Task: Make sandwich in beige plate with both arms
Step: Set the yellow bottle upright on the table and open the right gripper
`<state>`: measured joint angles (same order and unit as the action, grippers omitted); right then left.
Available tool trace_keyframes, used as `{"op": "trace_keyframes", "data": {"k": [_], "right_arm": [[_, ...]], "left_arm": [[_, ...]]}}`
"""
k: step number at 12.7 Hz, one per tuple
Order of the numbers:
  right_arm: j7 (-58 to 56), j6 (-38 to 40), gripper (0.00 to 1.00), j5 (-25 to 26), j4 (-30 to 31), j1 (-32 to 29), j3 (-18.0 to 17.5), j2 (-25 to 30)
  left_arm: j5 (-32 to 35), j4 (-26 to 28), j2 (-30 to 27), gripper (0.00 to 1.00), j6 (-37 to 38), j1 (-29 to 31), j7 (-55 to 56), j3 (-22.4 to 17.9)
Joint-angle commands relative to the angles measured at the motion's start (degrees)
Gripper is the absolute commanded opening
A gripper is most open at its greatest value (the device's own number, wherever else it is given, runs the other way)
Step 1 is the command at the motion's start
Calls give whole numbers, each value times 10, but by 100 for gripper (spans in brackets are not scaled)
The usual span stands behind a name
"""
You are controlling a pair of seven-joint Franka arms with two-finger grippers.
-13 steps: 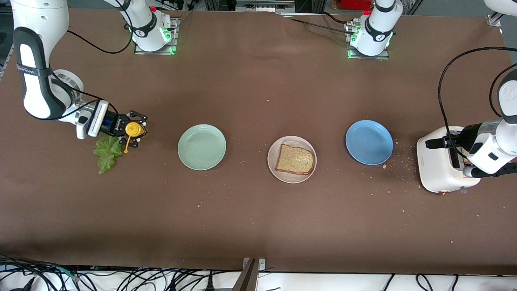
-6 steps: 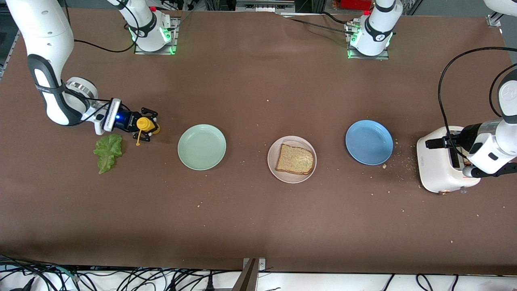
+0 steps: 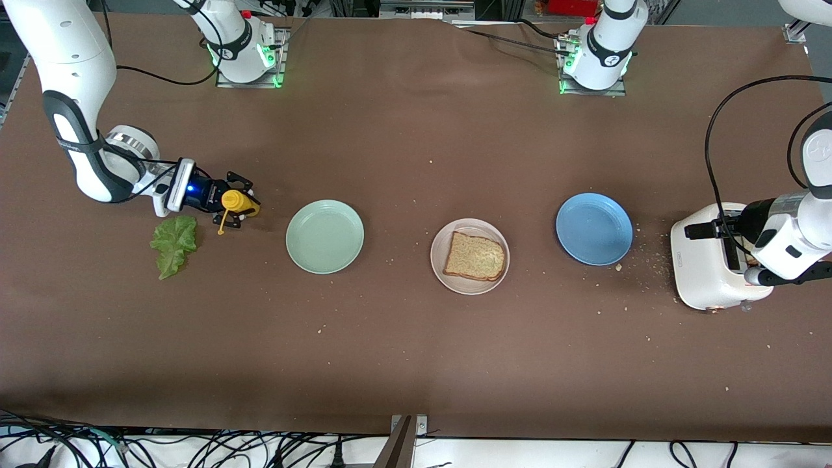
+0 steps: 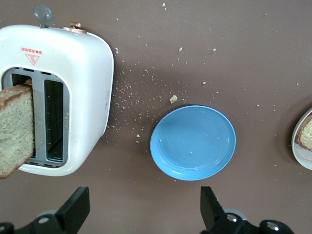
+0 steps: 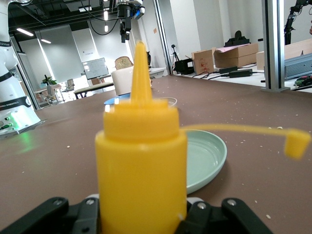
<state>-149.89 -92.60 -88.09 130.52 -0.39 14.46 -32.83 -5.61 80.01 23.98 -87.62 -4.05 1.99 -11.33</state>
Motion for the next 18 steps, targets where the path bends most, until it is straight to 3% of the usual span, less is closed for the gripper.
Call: {"op": "trace_keyframes", "data": {"k": [1,5,13,18], "right_arm": [[7,3,85,-4,3,-11,-9,8],[7,-8,98,-3,3,-12,-9,8],[7,-60,98,70,12,-49,-8,12],[22,-126,98,150,10,-89,-8,47]], "left_arm": [[19,6,-5,100,3,-4,9,1],[19,6,-5,100,3,-4,9,1],[19,6,-5,100,3,-7,10,1],[19,6,-5,100,3,-7,10,1]]}}
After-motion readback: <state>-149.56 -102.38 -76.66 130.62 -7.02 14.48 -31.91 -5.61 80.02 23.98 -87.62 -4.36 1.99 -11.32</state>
